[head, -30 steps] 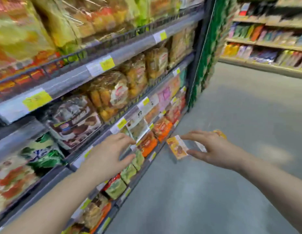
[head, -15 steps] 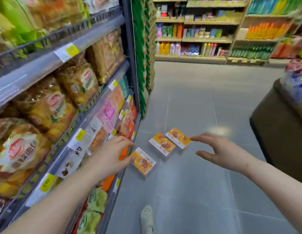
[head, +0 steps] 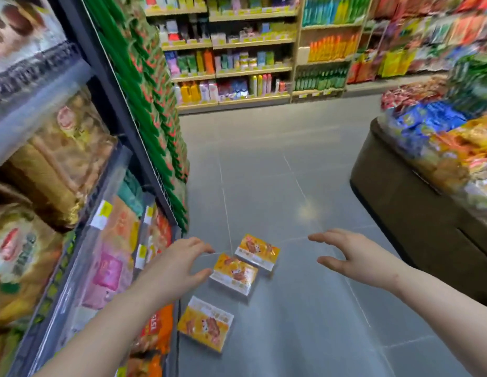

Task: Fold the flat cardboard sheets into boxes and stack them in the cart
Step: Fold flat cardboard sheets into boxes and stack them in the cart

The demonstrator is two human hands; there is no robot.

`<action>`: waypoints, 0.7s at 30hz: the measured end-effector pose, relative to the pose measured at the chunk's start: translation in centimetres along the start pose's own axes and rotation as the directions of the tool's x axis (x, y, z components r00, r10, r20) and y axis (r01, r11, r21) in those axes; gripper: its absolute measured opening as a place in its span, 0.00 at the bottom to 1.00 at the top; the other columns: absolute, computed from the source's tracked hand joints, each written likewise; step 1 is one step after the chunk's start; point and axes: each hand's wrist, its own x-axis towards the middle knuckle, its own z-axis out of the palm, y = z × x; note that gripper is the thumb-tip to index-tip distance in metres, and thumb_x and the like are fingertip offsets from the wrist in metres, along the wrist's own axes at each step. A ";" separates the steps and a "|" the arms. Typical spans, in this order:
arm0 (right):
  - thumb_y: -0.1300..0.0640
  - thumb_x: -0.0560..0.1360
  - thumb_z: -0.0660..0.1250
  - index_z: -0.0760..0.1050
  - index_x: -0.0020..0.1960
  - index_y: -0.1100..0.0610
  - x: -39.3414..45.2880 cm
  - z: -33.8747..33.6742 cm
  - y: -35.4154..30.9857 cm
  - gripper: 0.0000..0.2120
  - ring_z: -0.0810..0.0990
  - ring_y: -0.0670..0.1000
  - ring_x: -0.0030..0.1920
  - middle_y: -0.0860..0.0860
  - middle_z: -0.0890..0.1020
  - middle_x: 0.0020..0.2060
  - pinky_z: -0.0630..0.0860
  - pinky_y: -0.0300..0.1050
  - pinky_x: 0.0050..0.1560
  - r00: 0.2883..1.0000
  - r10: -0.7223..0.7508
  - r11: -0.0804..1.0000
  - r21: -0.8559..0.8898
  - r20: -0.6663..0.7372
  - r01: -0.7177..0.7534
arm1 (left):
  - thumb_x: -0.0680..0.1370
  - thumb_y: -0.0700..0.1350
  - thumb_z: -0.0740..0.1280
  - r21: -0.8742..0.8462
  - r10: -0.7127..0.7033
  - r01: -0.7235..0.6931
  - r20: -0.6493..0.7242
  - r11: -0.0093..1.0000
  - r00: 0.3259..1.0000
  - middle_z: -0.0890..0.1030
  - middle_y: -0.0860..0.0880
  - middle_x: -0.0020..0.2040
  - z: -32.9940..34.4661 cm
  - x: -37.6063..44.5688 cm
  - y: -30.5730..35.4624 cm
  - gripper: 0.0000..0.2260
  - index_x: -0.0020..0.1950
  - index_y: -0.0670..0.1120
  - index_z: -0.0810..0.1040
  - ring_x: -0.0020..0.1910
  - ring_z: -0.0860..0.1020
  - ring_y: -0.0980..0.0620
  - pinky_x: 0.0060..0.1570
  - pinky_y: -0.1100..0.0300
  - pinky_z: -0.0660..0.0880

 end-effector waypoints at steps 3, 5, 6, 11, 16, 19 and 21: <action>0.50 0.77 0.60 0.63 0.69 0.47 3.0 -0.9 2.0 0.21 0.69 0.47 0.65 0.45 0.69 0.66 0.65 0.39 0.62 0.999 0.034 0.999 0.018 -0.002 -0.034 | 0.77 0.52 0.60 0.005 0.014 -0.014 0.013 1.000 1.000 0.68 0.56 0.66 -0.4 4.6 -0.5 0.18 0.67 0.53 0.67 0.66 0.65 0.58 0.63 0.61 0.65; 0.50 0.77 0.60 0.64 0.69 0.47 5.1 -1.5 3.4 0.21 0.70 0.47 0.64 0.46 0.70 0.65 0.66 0.40 0.62 0.999 0.043 0.999 0.029 0.003 -0.044 | 0.77 0.51 0.60 0.001 0.022 -0.022 0.027 1.000 0.999 0.68 0.56 0.66 -0.7 7.5 -0.6 0.18 0.67 0.53 0.67 0.66 0.65 0.58 0.63 0.61 0.66; 0.50 0.77 0.61 0.64 0.69 0.47 6.6 -1.8 4.5 0.21 0.71 0.48 0.63 0.46 0.70 0.65 0.67 0.41 0.63 0.999 0.042 0.998 0.038 0.005 -0.043 | 0.77 0.51 0.60 0.005 0.022 -0.022 0.034 1.000 0.999 0.68 0.56 0.66 -0.7 9.3 -0.7 0.18 0.67 0.53 0.66 0.67 0.65 0.58 0.63 0.61 0.65; 0.51 0.77 0.60 0.64 0.69 0.48 15.2 -4.0 10.1 0.20 0.70 0.48 0.63 0.47 0.70 0.65 0.65 0.39 0.61 0.998 0.021 0.998 0.052 0.057 -0.024 | 0.77 0.51 0.61 0.017 -0.003 0.002 0.036 1.000 0.999 0.68 0.56 0.66 -0.1 18.9 -1.5 0.18 0.67 0.54 0.66 0.68 0.64 0.58 0.63 0.64 0.62; 0.50 0.77 0.59 0.63 0.69 0.47 25.2 -6.5 16.0 0.20 0.72 0.49 0.63 0.46 0.68 0.67 0.68 0.44 0.63 0.986 0.012 0.999 0.043 0.167 -0.020 | 0.77 0.53 0.60 -0.021 -0.076 0.077 0.044 0.997 0.996 0.68 0.55 0.66 0.2 29.2 -1.8 0.19 0.67 0.53 0.66 0.68 0.64 0.56 0.64 0.64 0.61; 0.51 0.78 0.59 0.62 0.70 0.47 31.0 -7.4 19.2 0.21 0.72 0.48 0.62 0.46 0.68 0.66 0.68 0.42 0.60 0.972 -0.006 1.000 0.028 0.235 0.000 | 0.69 0.55 0.58 -0.027 -0.127 0.128 0.062 0.991 0.990 0.75 0.51 0.60 1.2 34.9 -2.4 0.24 0.63 0.49 0.72 0.63 0.71 0.54 0.60 0.64 0.67; 0.51 0.78 0.58 0.61 0.70 0.47 34.8 -7.4 21.3 0.20 0.71 0.48 0.62 0.45 0.67 0.67 0.66 0.40 0.58 0.967 -0.009 1.000 0.004 0.253 0.009 | 0.65 0.53 0.63 0.009 -0.085 0.085 0.087 0.996 0.993 0.81 0.52 0.48 2.4 38.5 -3.4 0.19 0.52 0.48 0.79 0.49 0.81 0.53 0.44 0.66 0.76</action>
